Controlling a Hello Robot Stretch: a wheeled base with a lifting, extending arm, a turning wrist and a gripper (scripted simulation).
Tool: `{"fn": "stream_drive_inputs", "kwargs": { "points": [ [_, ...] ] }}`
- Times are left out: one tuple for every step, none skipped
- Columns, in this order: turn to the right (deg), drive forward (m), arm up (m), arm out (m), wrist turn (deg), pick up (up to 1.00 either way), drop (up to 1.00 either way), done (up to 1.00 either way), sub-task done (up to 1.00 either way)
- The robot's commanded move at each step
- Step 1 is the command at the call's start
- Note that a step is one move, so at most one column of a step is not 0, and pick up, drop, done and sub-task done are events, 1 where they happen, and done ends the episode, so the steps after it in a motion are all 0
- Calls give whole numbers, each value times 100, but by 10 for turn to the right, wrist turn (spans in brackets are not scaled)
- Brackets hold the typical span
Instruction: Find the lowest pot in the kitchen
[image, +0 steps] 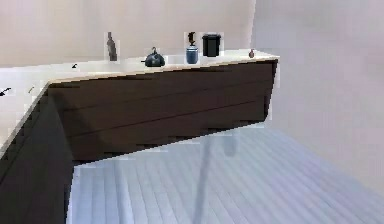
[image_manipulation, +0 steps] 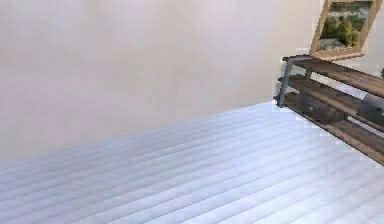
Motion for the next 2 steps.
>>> {"fn": "stream_drive_inputs", "kwargs": {
  "points": [
    [-60, 0, 0, 0, 0, 0, 0, 0, 0],
    [0, 30, 0, 0, 0, 0, 0, 0, 0]
  ]
}}
